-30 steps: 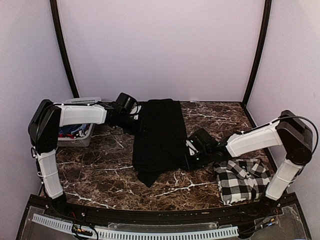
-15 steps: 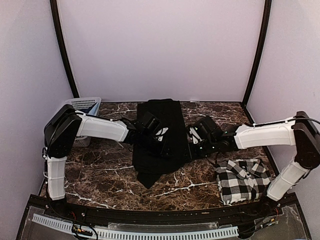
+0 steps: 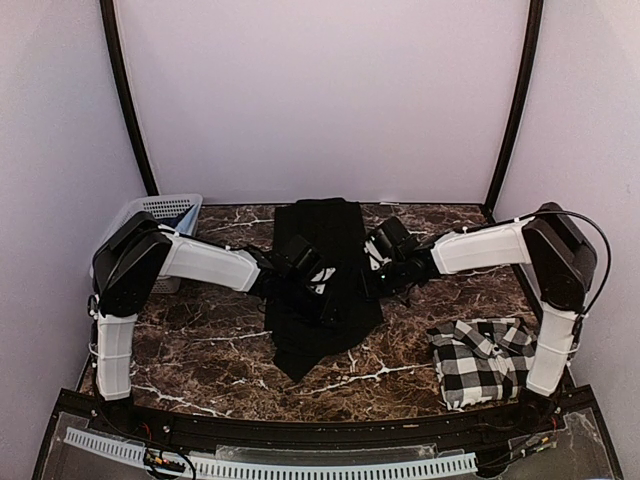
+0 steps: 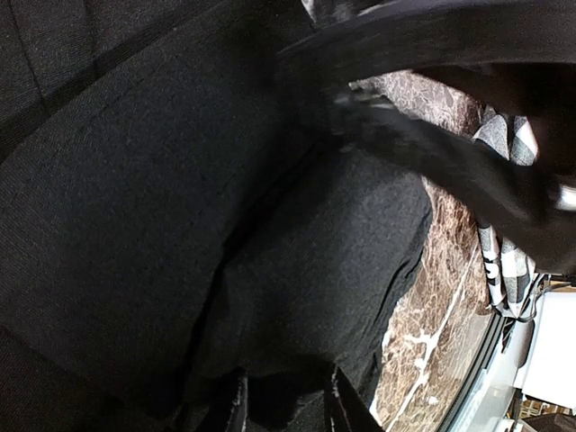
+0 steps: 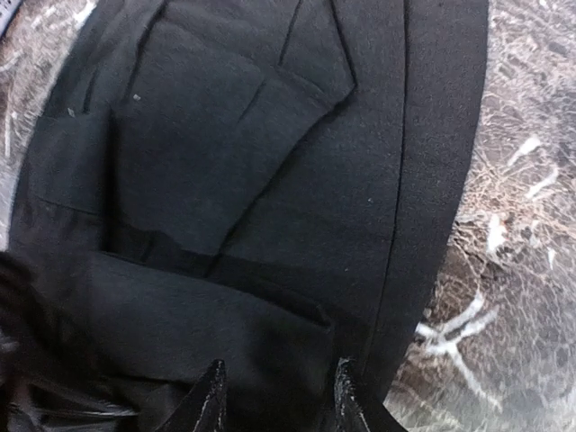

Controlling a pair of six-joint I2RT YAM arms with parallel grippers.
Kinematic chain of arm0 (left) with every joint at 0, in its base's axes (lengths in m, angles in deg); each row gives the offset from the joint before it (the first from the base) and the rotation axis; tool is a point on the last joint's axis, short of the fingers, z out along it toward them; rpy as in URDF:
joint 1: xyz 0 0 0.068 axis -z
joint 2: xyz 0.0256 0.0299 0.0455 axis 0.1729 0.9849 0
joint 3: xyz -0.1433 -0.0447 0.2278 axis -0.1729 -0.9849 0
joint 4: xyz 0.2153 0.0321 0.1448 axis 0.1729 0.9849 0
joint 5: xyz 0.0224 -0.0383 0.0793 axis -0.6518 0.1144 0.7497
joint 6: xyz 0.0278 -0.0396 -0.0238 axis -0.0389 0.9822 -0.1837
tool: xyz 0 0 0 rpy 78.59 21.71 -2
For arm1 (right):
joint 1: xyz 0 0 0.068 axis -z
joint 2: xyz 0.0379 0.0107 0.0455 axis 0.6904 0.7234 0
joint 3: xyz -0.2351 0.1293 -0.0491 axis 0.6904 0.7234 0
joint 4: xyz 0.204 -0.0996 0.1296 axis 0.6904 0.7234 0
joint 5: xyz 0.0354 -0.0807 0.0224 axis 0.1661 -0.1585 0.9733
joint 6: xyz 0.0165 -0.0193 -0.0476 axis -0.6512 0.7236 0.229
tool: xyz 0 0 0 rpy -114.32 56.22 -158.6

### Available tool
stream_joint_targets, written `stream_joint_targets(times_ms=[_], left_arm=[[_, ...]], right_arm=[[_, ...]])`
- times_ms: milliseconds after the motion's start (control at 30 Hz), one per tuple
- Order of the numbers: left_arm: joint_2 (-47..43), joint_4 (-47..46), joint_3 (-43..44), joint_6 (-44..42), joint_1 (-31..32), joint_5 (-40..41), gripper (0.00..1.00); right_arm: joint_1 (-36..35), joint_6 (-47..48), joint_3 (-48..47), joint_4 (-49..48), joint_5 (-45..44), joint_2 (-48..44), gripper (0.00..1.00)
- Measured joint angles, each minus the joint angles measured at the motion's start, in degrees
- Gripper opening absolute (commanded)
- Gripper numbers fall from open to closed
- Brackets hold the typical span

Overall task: Fold and stack the long sleeve shirts
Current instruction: Adjust the rectangle-folded shirt at the center of the board.

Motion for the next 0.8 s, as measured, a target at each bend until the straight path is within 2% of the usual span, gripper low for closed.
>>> stream_joint_targets(times_ms=[133, 233, 467, 667, 800], left_arm=[[0.00, -0.17, 0.00, 0.37, 0.02, 0.00, 0.28], [0.00, -0.17, 0.00, 0.48, 0.02, 0.00, 0.28], [-0.37, 0.31, 0.11, 0.74, 0.04, 0.39, 0.28], [-3.15, 1.86, 0.22, 1.11, -0.04, 2.58, 0.28], [-6.69, 2.69, 0.22, 1.77, -0.68, 5.11, 0.28]], right_arm=[[1.20, 1.46, -0.63, -0.52, 2.16, 1.60, 0.37], [1.68, 2.19, -1.03, -1.31, 3.34, 1.77, 0.32], [1.90, 3.34, -1.46, -3.43, 5.62, 2.27, 0.18], [1.90, 3.54, -1.64, -3.65, 6.38, 2.84, 0.02], [2.01, 3.54, -1.68, -3.69, 6.23, 2.84, 0.00]])
